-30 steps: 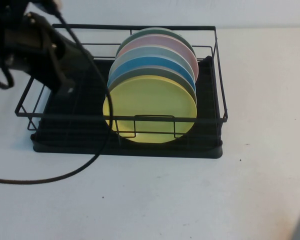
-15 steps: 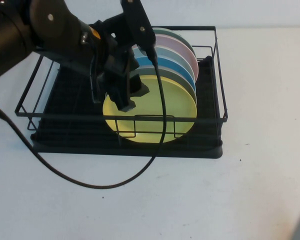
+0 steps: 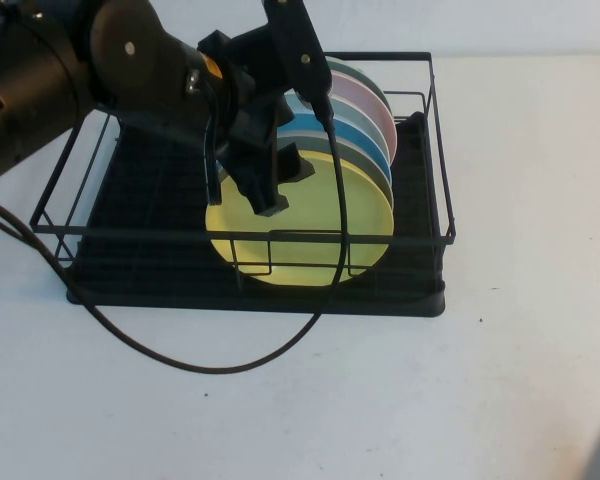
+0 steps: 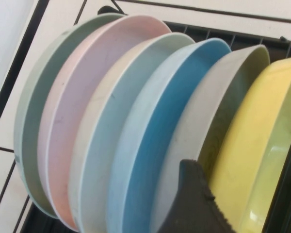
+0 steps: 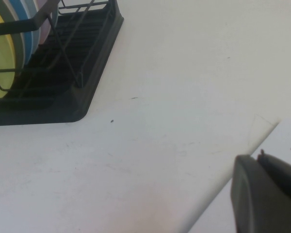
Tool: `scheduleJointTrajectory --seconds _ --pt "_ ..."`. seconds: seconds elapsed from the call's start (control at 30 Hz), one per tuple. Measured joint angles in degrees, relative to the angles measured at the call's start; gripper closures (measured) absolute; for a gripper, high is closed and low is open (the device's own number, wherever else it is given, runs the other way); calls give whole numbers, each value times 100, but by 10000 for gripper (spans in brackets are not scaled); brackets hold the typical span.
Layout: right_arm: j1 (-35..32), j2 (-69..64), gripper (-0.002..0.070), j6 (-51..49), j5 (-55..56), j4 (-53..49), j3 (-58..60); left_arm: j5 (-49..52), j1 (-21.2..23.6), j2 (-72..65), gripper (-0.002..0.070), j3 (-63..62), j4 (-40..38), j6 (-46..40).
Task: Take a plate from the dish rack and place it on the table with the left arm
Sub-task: Grasp the plate from the shelf
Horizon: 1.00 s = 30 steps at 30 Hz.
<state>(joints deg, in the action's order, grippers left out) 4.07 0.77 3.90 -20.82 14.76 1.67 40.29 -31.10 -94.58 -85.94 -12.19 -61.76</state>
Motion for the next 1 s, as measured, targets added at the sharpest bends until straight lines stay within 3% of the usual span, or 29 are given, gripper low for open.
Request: scheduleJointTrajectory --seconds 0.3,0.77,0.87,1.0 --pt "0 0 696 0 -2 0 0 299 0 0 316 0 -78 -162" --pt "0 0 696 0 -12 22 0 -101 0 -447 328 -5 -67 -221" --pt "0 0 696 0 -12 22 0 -268 0 -495 384 -5 -58 -221" --pt "0 0 696 0 -12 22 0 -465 0 -472 557 -5 -58 -235"
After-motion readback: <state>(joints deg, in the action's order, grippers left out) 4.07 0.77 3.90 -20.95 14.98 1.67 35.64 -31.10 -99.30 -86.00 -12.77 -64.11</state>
